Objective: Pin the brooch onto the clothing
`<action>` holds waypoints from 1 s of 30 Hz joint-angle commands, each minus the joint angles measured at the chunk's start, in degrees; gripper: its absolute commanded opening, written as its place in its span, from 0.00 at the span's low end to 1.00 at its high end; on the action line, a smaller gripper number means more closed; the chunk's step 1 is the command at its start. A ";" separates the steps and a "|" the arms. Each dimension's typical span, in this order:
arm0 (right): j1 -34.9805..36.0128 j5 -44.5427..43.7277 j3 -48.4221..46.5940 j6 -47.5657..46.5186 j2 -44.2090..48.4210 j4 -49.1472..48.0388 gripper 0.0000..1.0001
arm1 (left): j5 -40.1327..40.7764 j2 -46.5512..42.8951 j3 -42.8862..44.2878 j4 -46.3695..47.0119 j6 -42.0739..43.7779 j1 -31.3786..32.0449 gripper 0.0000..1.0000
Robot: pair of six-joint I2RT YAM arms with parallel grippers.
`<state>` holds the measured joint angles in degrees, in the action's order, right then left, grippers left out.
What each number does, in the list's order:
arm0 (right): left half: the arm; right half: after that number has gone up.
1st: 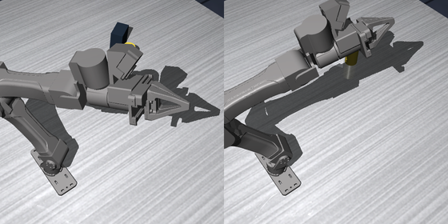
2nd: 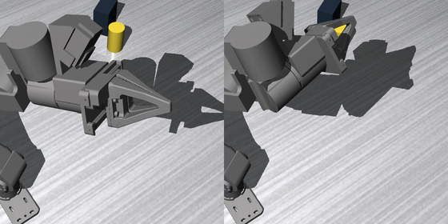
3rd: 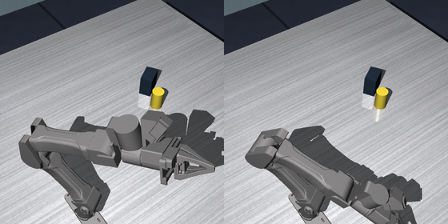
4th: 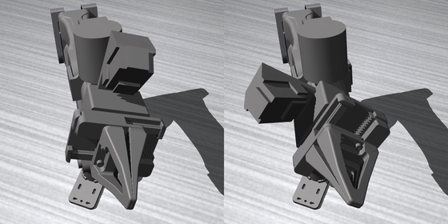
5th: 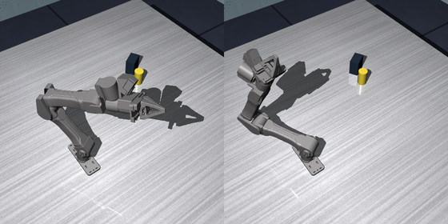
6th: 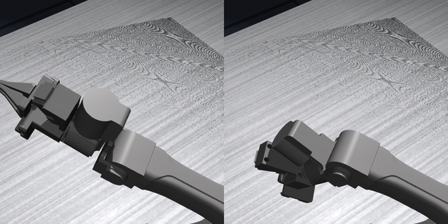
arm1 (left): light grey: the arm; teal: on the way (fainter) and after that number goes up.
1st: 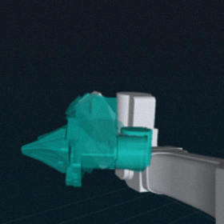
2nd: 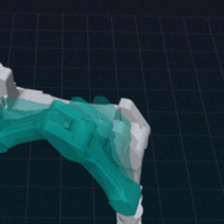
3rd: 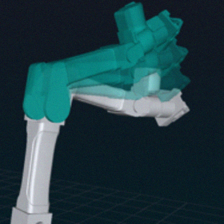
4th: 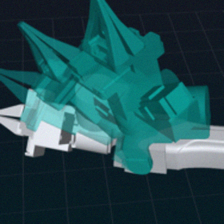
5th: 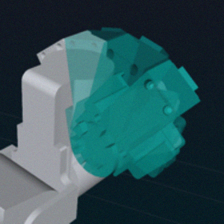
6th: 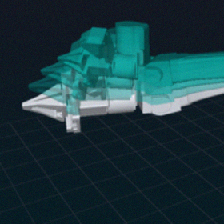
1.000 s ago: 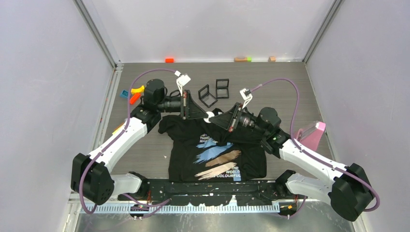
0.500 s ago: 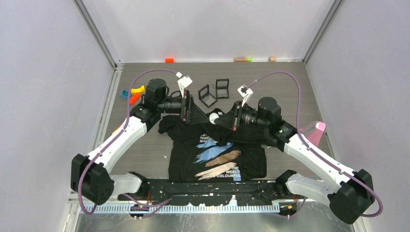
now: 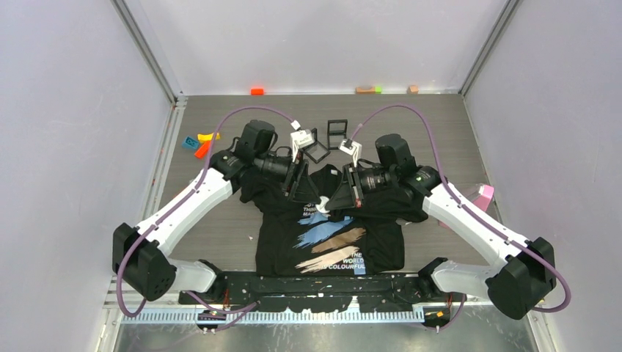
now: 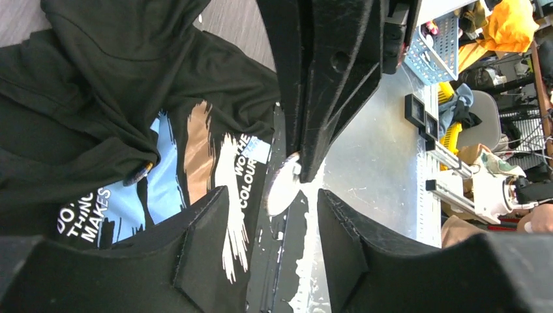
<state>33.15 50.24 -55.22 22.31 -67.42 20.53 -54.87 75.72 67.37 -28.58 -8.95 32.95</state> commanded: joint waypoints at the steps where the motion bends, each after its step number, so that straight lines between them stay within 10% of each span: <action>1: 0.21 6.51 -2.72 -2.56 0.46 2.56 0.01 | -3.19 0.20 1.47 -2.23 2.22 0.01 0.53; 15: 0.53 7.49 -4.48 -3.74 -0.55 3.61 0.01 | -7.70 1.80 0.66 0.34 -0.43 2.31 0.45; 19: 0.59 6.84 -6.09 -4.19 -1.51 5.24 0.01 | -8.79 2.23 0.95 0.33 -0.55 4.12 0.05; 24: 0.58 2.58 -5.71 -6.03 -0.07 7.41 0.01 | -7.23 1.85 0.36 1.51 -0.98 4.14 0.00; 30: -0.15 -2.68 -5.18 -6.26 3.42 7.30 0.34 | -3.66 1.33 0.26 1.50 -0.84 4.12 0.00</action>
<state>33.43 53.06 -58.74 16.69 -67.59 28.95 -60.62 78.17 67.37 -29.65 -9.47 36.42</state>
